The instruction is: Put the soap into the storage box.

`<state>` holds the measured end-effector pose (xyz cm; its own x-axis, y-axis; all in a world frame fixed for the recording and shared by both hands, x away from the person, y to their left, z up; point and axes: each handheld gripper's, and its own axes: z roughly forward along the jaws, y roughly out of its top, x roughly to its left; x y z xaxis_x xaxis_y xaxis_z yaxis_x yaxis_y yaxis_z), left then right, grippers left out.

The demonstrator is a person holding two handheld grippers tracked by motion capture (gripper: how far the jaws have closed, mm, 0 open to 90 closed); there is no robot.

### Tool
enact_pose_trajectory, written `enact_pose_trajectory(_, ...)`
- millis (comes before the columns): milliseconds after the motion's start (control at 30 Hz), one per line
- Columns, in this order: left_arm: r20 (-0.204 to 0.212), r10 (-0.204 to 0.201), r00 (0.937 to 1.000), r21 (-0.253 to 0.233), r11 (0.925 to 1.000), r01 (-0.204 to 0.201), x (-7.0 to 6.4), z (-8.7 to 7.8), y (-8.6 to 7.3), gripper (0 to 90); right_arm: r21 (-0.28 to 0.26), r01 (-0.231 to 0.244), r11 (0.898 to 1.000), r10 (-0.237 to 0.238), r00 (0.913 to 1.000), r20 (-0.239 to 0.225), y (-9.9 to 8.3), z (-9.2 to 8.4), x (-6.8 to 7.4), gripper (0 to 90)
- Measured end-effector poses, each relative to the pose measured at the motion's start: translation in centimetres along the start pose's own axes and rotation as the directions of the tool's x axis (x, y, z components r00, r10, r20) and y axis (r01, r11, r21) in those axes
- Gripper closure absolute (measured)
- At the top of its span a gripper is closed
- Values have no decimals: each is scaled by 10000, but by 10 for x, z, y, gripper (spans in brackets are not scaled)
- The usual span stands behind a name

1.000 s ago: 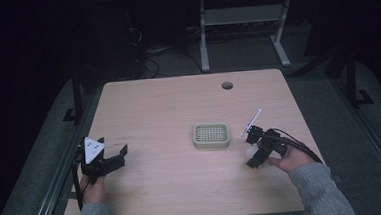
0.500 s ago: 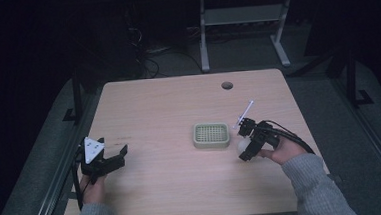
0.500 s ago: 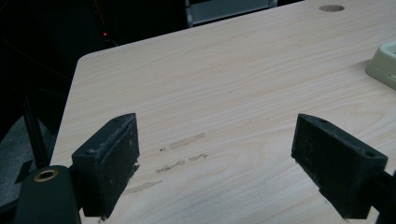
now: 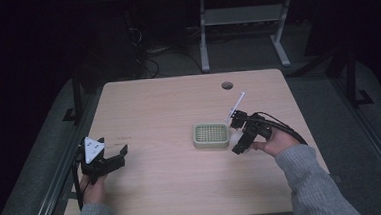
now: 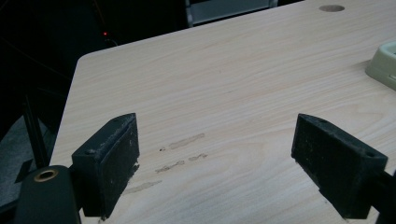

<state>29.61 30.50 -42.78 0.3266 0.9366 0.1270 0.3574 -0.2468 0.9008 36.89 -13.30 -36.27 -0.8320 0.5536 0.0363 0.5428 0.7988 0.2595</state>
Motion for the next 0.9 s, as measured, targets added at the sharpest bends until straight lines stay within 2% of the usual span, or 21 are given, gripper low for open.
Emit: enact_pose_trajectory(900,-25,-2,10000,-10,10000,2,0,0,1,148,62,358,9993,-356,9989,-291,52,3,-7,239)
